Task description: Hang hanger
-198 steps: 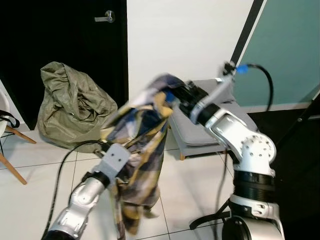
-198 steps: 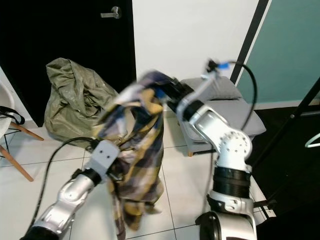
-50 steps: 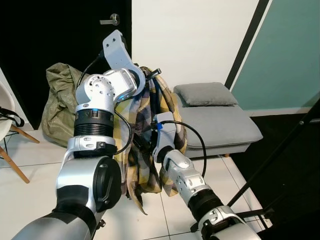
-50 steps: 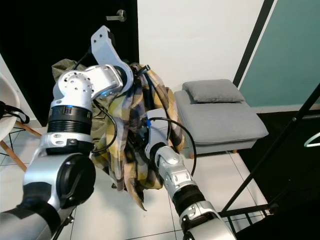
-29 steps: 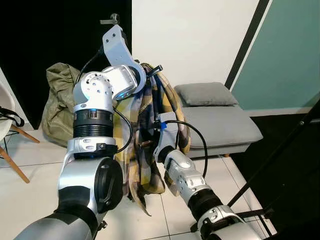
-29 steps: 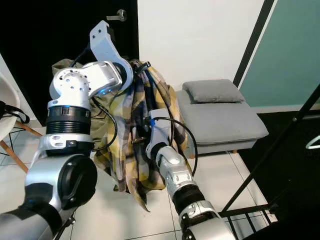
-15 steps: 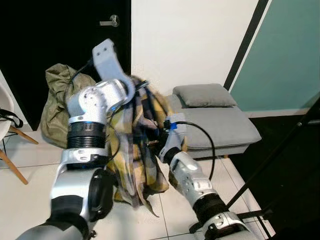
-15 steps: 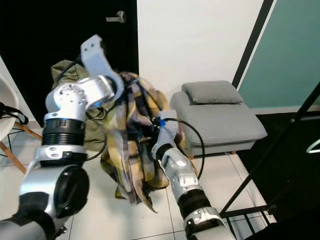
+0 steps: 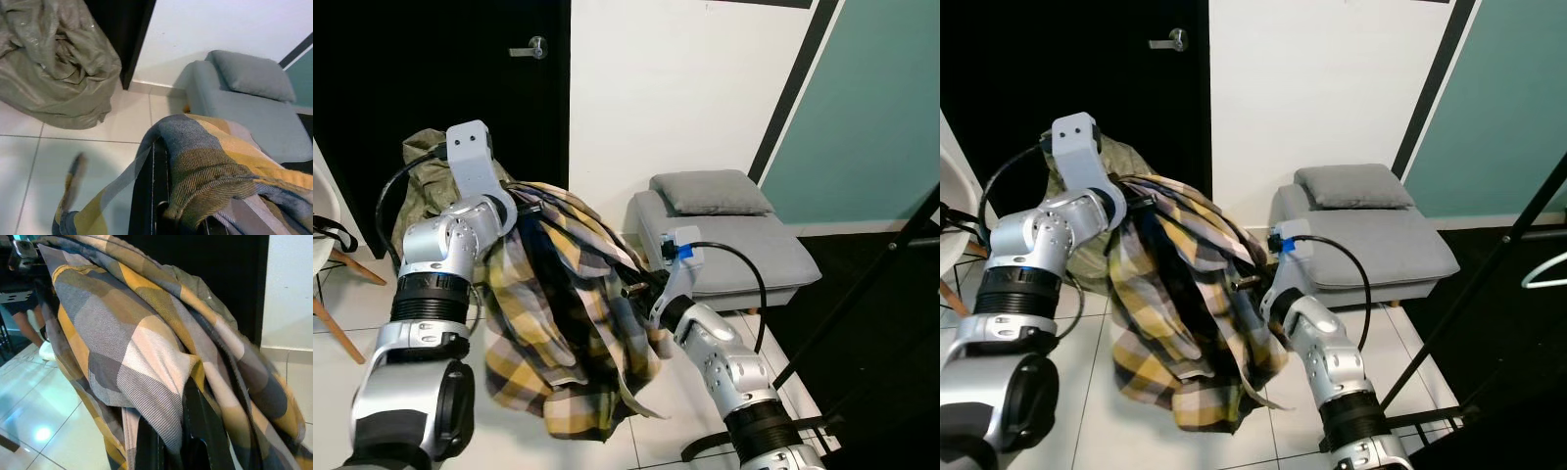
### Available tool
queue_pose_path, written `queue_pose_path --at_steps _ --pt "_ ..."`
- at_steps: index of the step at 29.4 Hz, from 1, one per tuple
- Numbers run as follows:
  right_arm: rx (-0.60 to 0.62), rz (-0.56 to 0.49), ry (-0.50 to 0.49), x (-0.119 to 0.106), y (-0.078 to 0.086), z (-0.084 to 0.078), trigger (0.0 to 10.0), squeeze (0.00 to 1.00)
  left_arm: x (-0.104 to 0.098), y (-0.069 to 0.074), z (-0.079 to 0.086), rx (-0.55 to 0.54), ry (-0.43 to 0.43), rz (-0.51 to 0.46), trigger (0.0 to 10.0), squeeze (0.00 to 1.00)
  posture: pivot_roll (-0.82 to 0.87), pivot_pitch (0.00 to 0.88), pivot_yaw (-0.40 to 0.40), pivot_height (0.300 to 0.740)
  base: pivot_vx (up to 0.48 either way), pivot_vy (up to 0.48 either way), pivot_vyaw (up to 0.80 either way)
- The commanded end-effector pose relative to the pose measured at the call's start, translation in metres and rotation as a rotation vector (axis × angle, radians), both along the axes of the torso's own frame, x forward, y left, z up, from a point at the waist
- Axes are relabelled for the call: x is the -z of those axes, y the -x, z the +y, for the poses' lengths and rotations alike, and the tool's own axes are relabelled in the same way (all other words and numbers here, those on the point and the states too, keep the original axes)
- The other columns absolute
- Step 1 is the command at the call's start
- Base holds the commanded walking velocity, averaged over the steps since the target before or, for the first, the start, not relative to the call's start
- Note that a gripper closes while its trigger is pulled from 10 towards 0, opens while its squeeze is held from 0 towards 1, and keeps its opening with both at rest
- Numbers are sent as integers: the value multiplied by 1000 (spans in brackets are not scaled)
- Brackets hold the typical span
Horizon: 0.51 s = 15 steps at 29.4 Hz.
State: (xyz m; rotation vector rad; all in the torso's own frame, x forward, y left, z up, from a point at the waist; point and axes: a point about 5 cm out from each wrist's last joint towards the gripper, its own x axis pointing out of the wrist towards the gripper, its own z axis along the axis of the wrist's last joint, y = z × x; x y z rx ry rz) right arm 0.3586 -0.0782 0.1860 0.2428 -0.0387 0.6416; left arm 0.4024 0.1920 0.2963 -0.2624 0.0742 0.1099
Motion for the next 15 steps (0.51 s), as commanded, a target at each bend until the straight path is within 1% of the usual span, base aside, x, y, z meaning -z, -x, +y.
queue_pose_path --at_steps 1,2,3,4,5,6,7,9,10,12,15 --pt "7 35 -9 5 3 -9 0 0 -7 1 22 -82 -46 -43 1765 0 85 116 -76 740 0 0 0" --pt "-2 45 -36 -1 3 -9 0 0 -6 0 29 -83 -96 -61 2275 0 76 122 -66 740 0 0 0" --pt "1 48 -63 -6 2 -11 0 0 -4 -1 28 -14 -66 -92 10000 0 74 126 -61 740 0 0 0" --pt "1 48 -63 -6 2 -11 0 0 -4 -1 28 -14 -66 -92 10000 0 74 126 -61 740 0 0 0" --pt "4 47 -83 -14 1 -13 0 0 0 -2 28 22 -66 -99 10000 1000 73 133 -64 740 0 0 0" --pt "2 42 -97 -21 0 -15 0 0 4 -2 29 43 -63 -102 10000 1000 73 138 -66 740 0 0 0" --pt "2 42 -97 -21 0 -15 0 0 4 -2 29 43 -63 -102 10000 1000 73 138 -66 740 0 0 0" --pt "-11 40 -118 -29 3 -16 0 0 11 -1 32 49 -96 -87 10000 1000 71 144 -61 740 0 0 0" --pt "-11 40 -118 -29 3 -16 0 0 11 -1 32 49 -96 -87 10000 1000 71 144 -61 740 0 0 0" --pt "3 40 -170 -35 5 -18 0 0 21 2 46 -2 -113 -64 10000 1000 73 147 -60 740 0 0 0" --pt "7 42 -182 -37 6 -18 0 0 23 3 49 -16 -116 -60 10000 1000 73 147 -60 740 0 0 0"
